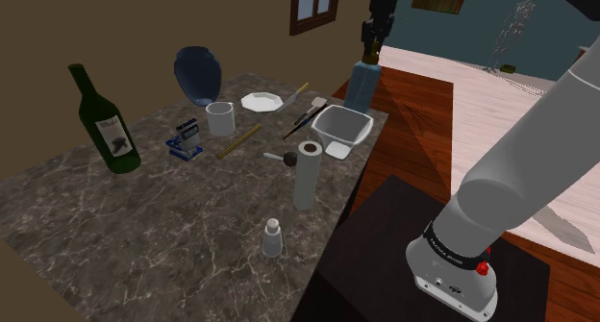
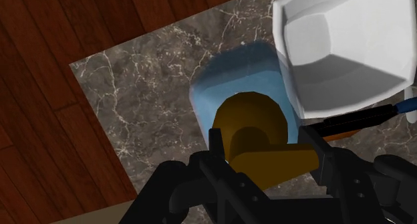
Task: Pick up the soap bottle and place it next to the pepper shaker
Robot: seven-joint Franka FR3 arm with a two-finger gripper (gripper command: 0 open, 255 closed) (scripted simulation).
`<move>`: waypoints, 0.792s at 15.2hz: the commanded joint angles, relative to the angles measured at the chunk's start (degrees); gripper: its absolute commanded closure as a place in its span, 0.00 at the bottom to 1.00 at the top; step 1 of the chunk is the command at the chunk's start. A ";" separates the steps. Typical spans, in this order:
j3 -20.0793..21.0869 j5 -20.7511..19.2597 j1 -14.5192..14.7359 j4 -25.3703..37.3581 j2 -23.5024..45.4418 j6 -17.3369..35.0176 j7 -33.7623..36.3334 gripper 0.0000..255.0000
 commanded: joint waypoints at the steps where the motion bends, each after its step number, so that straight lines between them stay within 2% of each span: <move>1: -0.03 0.06 -0.02 1.52 0.05 -1.45 -0.22 1.00; 12: -0.05 0.65 0.04 11.74 1.61 -10.15 -1.16 1.00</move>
